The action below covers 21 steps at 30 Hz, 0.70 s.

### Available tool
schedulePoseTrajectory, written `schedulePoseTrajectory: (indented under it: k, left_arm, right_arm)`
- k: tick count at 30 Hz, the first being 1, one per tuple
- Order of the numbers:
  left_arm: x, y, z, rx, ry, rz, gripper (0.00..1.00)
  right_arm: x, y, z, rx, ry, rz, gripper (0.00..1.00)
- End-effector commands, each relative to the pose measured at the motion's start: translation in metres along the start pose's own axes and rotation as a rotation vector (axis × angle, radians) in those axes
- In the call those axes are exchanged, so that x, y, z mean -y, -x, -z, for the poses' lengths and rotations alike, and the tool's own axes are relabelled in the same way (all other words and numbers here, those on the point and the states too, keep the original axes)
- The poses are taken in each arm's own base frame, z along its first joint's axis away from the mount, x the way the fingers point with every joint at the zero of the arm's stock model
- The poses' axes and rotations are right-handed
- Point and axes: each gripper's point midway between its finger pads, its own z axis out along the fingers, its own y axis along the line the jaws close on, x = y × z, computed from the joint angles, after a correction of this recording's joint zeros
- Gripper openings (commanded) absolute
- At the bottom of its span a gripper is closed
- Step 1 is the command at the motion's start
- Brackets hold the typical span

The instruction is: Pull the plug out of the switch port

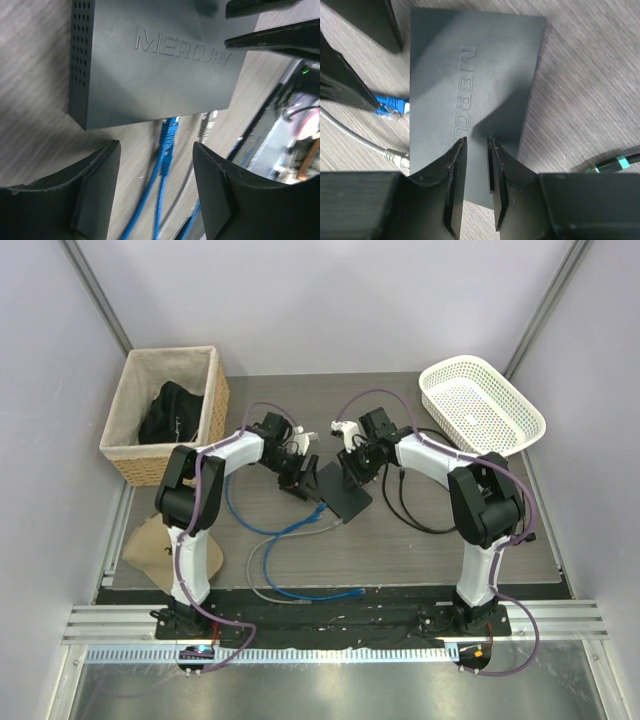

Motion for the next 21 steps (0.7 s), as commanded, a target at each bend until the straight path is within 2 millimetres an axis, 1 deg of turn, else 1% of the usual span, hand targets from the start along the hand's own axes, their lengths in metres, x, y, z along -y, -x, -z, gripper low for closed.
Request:
schedulePoseTrajectory:
  k: [1, 2, 3, 4, 5, 7, 8, 10, 13, 15, 17, 19, 21]
  left_arm:
    - [0.014, 0.012, 0.042, 0.041, 0.054, -0.227, 0.66]
    - [0.014, -0.004, 0.051, -0.013, 0.081, -0.241, 0.66]
    - [0.015, -0.012, 0.058, -0.046, 0.102, -0.266, 0.66]
    - [0.016, -0.018, 0.068, -0.073, 0.109, -0.365, 0.64]
    - [0.015, -0.04, 0.075, -0.156, 0.118, -0.345, 0.64]
    - [0.013, -0.061, 0.081, -0.222, 0.117, -0.39, 0.63]
    - [0.012, -0.069, 0.082, -0.241, 0.116, -0.381, 0.62]
    - [0.011, -0.074, 0.08, -0.239, 0.113, -0.361, 0.62]
    - [0.012, -0.064, 0.074, -0.205, 0.104, -0.358, 0.61]
    - [0.011, -0.063, 0.068, -0.219, 0.091, -0.338, 0.58]
    - [0.015, -0.06, 0.061, -0.224, 0.088, -0.345, 0.57]
    - [0.015, -0.061, 0.052, -0.232, 0.089, -0.339, 0.56]
    - [0.013, -0.057, 0.046, -0.213, 0.092, -0.327, 0.54]
  right_arm:
    - [-0.004, 0.004, 0.007, 0.009, 0.007, 0.033, 0.31]
    - [-0.005, -0.001, 0.008, 0.0, 0.006, 0.032, 0.31]
    - [-0.005, -0.003, 0.008, -0.003, 0.005, 0.032, 0.31]
    - [-0.004, -0.008, 0.007, -0.011, 0.004, 0.036, 0.31]
    - [-0.004, -0.009, 0.008, -0.013, -0.004, 0.039, 0.31]
    - [-0.002, -0.012, 0.008, -0.015, -0.011, 0.042, 0.31]
    - [-0.001, -0.013, 0.007, -0.017, -0.014, 0.045, 0.31]
    - [0.0, -0.013, 0.006, -0.02, -0.019, 0.044, 0.31]
    - [0.001, -0.013, 0.003, -0.024, -0.016, 0.035, 0.31]
    - [0.002, -0.013, 0.001, -0.029, -0.015, 0.029, 0.31]
    - [0.002, -0.011, 0.001, -0.028, -0.016, 0.031, 0.31]
    - [0.003, -0.013, 0.0, -0.032, -0.02, 0.029, 0.31]
    - [0.004, -0.014, 0.0, -0.034, -0.024, 0.029, 0.31]
